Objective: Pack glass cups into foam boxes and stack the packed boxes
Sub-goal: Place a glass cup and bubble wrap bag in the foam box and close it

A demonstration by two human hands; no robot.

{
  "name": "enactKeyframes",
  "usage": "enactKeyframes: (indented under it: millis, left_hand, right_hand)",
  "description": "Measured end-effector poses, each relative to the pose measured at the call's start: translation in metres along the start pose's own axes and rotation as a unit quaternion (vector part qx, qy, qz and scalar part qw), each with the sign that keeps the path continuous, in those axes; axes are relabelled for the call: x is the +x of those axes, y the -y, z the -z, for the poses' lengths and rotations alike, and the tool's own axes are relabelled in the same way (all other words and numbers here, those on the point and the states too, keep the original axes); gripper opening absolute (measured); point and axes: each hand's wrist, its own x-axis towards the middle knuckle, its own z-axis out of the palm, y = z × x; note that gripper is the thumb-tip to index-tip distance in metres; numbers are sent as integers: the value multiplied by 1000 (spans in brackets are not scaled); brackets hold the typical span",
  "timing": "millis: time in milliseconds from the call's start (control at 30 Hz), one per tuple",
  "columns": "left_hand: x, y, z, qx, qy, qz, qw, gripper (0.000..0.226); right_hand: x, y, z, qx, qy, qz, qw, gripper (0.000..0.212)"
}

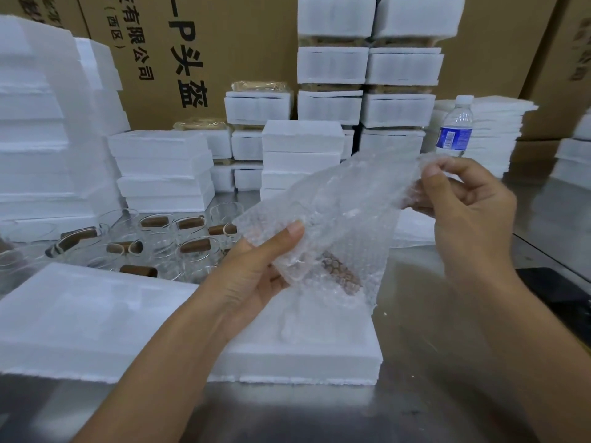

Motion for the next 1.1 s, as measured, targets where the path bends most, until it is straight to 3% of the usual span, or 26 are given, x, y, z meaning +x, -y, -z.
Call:
enactKeyframes:
  millis: [67,133,233,300,333,400,467,500,700,767,867,967,1100]
  left_hand:
    - [-1,0,-2,-3,-3,-28,1000,60]
    - [-2,0,-3,-23,-13,-44,999,65]
    - [0,-3,-3,-77,-51,-75,993,74]
    - [0,-4,-3,-118,-65,-104,985,70]
    - [0,-4,-3,-128,-69,-117,982,69]
    - [-1,-2,-6,-126,-77,-138,979,69]
    - [-1,2,-9,-109,-76,-150,980,71]
    - [-1,4,-10,-98,-71,-150,981,72]
    - [1,9,-6,-14,-20,-105,994,61]
    - [0,8,-3,46,-42,-121,991,73]
    - [0,7,1,222,-137,-168,951,82]
    - [-5,5,0,312,-86,-214,922,57]
    - [-7,7,-3,327,-36,-237,914,56]
  right_hand:
    - [2,-4,2,-5,35,-22,999,10]
    - [3,-12,3,-25,100,-56,993,38]
    - [-1,-30,-5,-82,145,-117,979,102]
    - [-8,-38,-13,-90,193,-166,963,116]
    - [-12,-42,-16,-77,223,-189,953,111]
    - [-19,-47,-19,-32,270,-199,942,77]
    - [-26,-46,-23,-6,267,-180,947,39]
    - [-28,-45,-24,1,248,-176,953,32]
    - [-27,-42,-24,56,193,-194,960,29]
    - [-26,-41,-23,65,184,-202,960,26]
    - [-25,-40,-22,70,177,-214,958,24]
    - [-26,-37,-22,78,178,-221,956,23]
    - [-26,-35,-22,84,177,-214,957,23]
